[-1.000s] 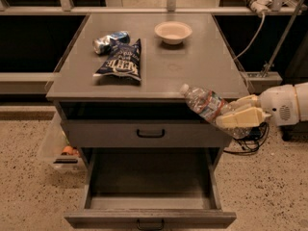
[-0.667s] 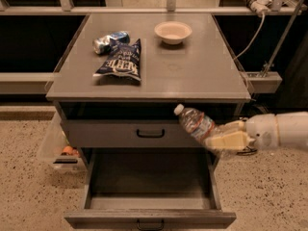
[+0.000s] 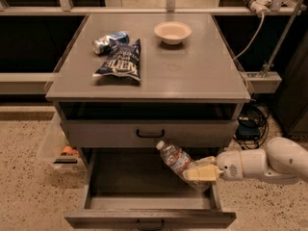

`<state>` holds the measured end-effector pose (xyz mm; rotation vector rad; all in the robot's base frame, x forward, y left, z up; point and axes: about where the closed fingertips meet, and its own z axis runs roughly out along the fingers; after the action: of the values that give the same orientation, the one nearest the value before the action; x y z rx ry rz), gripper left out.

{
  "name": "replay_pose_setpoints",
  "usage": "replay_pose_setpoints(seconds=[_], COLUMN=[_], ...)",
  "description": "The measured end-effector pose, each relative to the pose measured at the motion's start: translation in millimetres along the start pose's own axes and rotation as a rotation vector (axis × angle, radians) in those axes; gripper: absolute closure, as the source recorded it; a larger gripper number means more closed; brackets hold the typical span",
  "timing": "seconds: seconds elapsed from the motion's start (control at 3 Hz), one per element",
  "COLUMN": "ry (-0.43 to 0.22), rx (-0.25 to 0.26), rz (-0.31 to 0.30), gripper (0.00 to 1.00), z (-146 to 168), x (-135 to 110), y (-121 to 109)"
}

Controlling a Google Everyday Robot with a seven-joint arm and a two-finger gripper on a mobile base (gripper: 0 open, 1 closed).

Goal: Place water bottle into middle drawer

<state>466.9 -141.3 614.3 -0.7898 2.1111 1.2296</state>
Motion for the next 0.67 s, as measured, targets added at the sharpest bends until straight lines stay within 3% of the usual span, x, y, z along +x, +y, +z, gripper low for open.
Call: replay_pose_setpoints(seconds=[0.33, 0.67], ry=[0.000, -0.008], rx=[-0.003, -0.042], rz=[0.002, 0.087], gripper=[1.00, 1.00], z=[1, 22], x=[1, 27], y=[0, -20])
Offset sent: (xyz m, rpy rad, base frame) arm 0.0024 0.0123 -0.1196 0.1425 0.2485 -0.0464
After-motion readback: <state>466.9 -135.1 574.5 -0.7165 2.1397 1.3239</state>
